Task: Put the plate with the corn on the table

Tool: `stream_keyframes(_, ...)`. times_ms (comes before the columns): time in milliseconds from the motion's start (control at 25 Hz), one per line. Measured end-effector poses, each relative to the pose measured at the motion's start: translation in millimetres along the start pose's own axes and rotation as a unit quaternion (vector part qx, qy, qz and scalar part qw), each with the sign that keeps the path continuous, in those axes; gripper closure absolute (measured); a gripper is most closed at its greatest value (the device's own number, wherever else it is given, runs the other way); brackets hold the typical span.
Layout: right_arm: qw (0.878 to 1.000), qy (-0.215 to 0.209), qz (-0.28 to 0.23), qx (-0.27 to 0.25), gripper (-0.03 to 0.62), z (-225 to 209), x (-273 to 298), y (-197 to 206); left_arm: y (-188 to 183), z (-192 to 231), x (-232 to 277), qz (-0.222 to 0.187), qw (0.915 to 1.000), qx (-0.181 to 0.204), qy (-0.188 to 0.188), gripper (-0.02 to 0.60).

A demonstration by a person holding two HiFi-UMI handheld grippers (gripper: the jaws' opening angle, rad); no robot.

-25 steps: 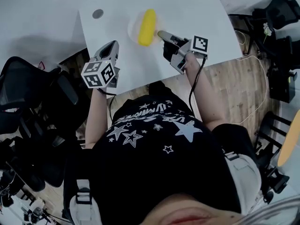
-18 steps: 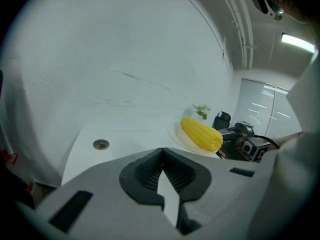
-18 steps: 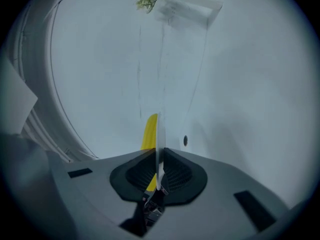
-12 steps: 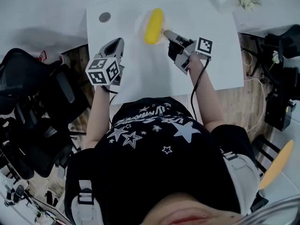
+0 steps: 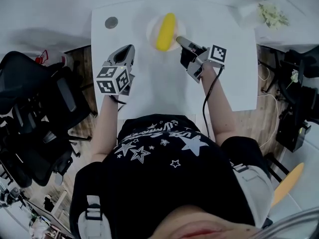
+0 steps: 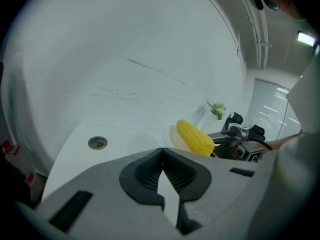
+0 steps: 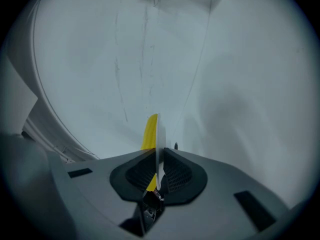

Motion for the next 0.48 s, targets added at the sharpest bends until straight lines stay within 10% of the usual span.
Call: stream_keyframes(480, 0.999, 0.018, 0.036, -0.029, 0.557, -35.3, 44.4, -52.5, 0.8, 18.6, 53.9, 0.018, 0.9995, -0.017, -0.017, 0.575)
Point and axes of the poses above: the fingertips, and each gripper's own axes: x forward along the fingers, z to its left, y out of its underside, the point moved 9 cm from there along -x, backward along the fingers, and after that the axes turned 11 degrees about -z, right-handed, at the moved point
